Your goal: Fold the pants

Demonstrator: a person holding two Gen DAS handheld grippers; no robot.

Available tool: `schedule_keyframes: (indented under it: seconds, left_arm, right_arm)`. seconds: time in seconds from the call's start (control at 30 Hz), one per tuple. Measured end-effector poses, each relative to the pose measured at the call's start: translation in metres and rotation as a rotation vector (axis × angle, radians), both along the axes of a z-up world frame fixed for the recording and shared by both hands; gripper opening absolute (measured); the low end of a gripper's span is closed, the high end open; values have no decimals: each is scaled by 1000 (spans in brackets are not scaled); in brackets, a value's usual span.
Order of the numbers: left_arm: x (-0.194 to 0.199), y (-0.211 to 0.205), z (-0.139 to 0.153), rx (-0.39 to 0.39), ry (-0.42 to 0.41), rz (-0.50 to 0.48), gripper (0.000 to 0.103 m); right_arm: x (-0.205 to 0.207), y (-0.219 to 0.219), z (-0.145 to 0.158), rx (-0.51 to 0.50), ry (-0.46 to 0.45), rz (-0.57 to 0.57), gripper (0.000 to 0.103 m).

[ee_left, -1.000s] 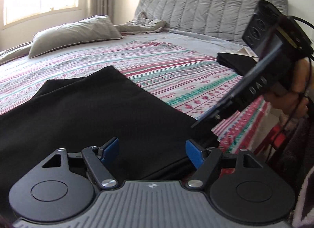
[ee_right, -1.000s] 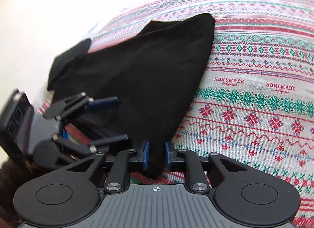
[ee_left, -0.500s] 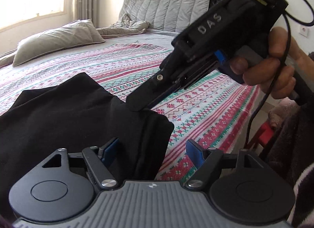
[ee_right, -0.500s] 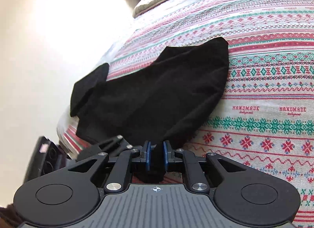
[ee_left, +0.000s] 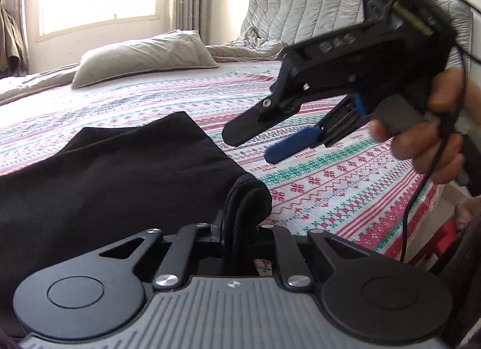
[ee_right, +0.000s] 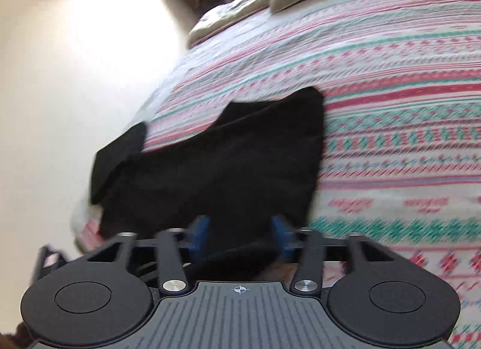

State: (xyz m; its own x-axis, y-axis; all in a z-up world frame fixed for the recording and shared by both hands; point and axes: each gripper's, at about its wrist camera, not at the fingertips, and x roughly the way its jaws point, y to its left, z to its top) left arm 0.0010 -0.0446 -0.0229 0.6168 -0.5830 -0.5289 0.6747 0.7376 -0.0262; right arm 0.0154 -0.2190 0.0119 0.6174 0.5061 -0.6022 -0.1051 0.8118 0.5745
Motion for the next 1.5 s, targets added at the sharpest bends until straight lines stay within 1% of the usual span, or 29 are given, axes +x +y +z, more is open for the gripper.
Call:
schedule_keyframes:
  seconds: [0.03, 0.1, 0.2, 0.27, 0.43, 0.7, 0.8, 0.9, 0.97, 1.0, 1.07, 1.1, 1.17, 1.23, 1.33, 1.43, 1.5]
  left_arm:
    - [1, 2, 0, -2, 4, 5, 22]
    - [6, 4, 1, -9, 24, 21, 22]
    - [14, 6, 2, -47, 69, 50, 22]
    - [17, 7, 2, -65, 85, 63, 22]
    - [20, 7, 0, -72, 92, 73, 22]
    - [25, 14, -5, -108, 132, 71, 22]
    - [27, 16, -6, -125, 151, 70, 22]
    - [29, 18, -6, -136, 163, 69, 22]
    - [29, 19, -6, -138, 164, 68, 22]
    - [29, 19, -6, -139, 164, 67, 22]
    - [28, 20, -5, -143, 163, 69, 21]
    - [28, 21, -4, -146, 160, 71, 21]
    - [26, 22, -1, -156, 152, 69, 20]
    - [23, 22, 1, -167, 148, 53, 20]
    - [14, 16, 8, -200, 133, -9, 20]
    - [5, 3, 13, -186, 103, -43, 20]
    - [3, -4, 14, -186, 115, -48, 19]
  right_arm:
    - [6, -4, -6, 3, 17, -15, 75]
    - [18, -8, -16, -4, 38, -30, 75]
    - [34, -11, -31, 10, 51, -52, 75]
    - [42, -11, -38, 23, 36, -63, 75]
    - [60, -10, -45, 36, -18, -62, 75]
    - [91, -5, -50, 18, -81, -79, 67]
    - [100, -4, -51, 9, -96, -91, 61]
    - [109, -3, -52, -4, -103, -107, 50]
    - [116, -3, -53, -11, -104, -118, 34]
    - [119, -4, -54, -13, -102, -125, 30]
    - [125, -7, -57, -7, -91, -134, 18]
    - [126, -8, -57, -4, -87, -137, 16]
    - [128, -9, -56, -3, -89, -140, 8]
    - [128, -9, -54, -2, -91, -146, 6]
    - [127, -10, -50, 12, -92, -165, 4]
    - [124, -16, -48, 25, -97, -183, 4]
    - [122, -23, -48, 44, -93, -191, 4]
